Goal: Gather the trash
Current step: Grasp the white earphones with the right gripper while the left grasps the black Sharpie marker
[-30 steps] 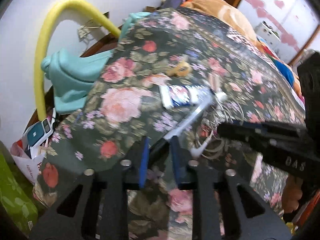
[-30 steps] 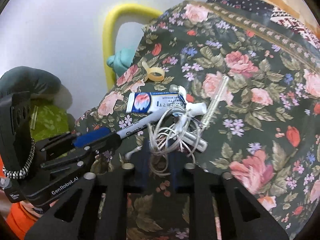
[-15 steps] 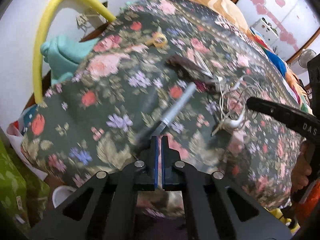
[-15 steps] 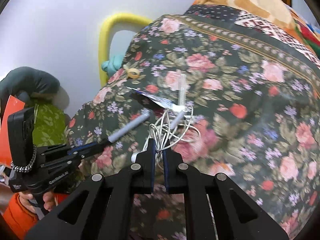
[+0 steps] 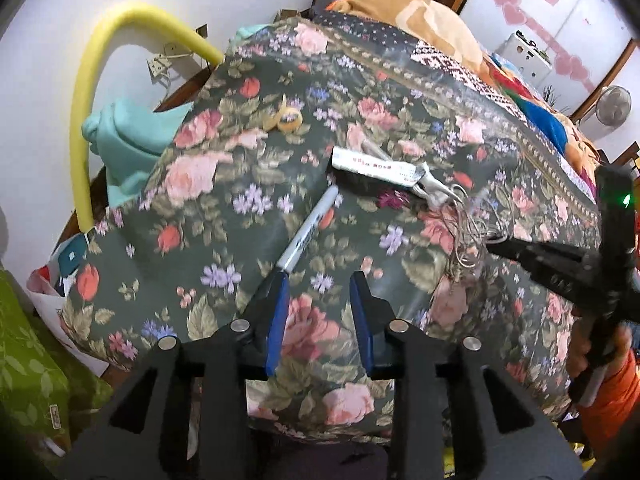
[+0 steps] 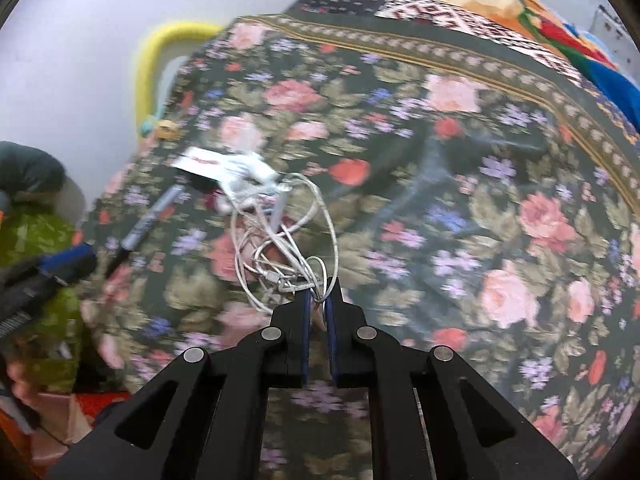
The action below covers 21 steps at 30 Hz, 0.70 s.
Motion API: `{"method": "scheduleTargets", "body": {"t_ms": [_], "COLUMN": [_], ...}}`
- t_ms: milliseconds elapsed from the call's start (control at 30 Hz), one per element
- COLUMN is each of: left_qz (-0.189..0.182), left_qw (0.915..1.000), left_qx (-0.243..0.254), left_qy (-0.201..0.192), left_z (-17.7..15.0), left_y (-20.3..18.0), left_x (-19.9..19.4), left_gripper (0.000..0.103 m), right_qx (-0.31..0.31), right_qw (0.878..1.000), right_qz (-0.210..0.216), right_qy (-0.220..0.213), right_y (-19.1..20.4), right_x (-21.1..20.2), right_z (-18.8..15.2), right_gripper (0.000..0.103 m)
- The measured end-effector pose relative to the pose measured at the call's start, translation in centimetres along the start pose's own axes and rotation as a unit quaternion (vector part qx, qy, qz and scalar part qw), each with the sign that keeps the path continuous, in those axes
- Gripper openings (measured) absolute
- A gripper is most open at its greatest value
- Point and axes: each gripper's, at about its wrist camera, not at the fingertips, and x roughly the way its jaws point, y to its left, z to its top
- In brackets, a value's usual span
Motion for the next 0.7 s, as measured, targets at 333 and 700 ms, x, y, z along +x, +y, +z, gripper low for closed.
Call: {"method": "scheduleTargets", "body": {"t_ms": [333,700], "left_qz": [0.012,0.046], "left_qw": [0.9998,0.9987], "left_qx": [0.007,0.012], "left_qy": [0.011,0.021], "left_z": [1.6,1.1], "left_y": [-0.9,0.4], "left_x": [2.2,3.8], "left_gripper": [0.045,0.045], "right_qx": [0.038,0.018], "right_qw": [0.999,1.0], "right_qz": [0.013,0.02], "right_qy": [0.007,-0.008], "right_y": [-4.0,-2.1], "right_x": [-0.9,0.3], "right_z": [-0.5,0.9], "right_gripper": [0.032,0.073]}}
